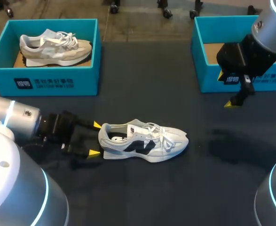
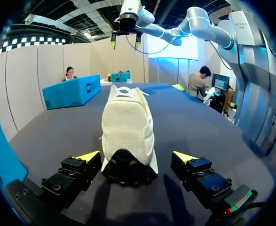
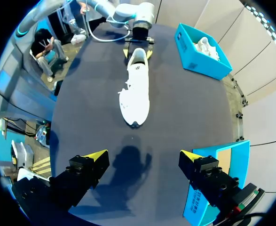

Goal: Take the shoe out of the shoebox, open the shoe tongue, remove and reinsert the insole, then place the shoe into the shoebox

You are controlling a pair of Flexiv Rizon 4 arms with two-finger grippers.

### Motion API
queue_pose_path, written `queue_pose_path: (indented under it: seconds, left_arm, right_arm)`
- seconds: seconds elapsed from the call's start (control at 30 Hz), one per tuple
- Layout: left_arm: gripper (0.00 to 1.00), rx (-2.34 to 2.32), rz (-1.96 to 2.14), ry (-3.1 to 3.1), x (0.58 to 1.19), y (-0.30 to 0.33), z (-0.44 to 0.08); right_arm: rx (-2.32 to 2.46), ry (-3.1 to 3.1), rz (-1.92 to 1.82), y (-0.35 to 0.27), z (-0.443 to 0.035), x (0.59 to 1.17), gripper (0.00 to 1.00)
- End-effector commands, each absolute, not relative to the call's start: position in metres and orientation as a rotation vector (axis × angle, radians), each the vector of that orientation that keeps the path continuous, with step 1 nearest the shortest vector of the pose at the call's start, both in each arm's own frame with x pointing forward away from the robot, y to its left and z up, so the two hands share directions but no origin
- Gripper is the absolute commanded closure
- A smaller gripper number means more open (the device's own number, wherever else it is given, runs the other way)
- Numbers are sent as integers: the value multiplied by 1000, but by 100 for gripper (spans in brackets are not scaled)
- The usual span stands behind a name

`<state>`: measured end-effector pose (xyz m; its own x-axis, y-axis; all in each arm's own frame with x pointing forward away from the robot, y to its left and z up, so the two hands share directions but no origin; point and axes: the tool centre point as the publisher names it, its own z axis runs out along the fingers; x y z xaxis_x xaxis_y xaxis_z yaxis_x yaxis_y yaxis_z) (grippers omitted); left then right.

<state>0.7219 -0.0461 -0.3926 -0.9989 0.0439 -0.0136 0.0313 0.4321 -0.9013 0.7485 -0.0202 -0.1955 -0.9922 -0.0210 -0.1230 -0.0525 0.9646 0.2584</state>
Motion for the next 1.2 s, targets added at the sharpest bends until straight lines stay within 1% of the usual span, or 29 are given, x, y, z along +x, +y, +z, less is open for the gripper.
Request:
queue_pose_path:
  seconds: [0.03, 0.47, 1.2]
  left_arm:
    - [0, -50, 1690, -2671, 725, -50, -396]
    - [0, -45, 1679, -2652, 732, -73, -402]
    - [0, -44, 1663, -2648, 726, -100, -408]
  right_arm:
    - [-55, 2996, 397, -20, -196, 749, 0]
    - [-55, 2996, 397, -20, -196, 749, 0]
    - [-55, 2996, 397, -20, -196, 749, 0]
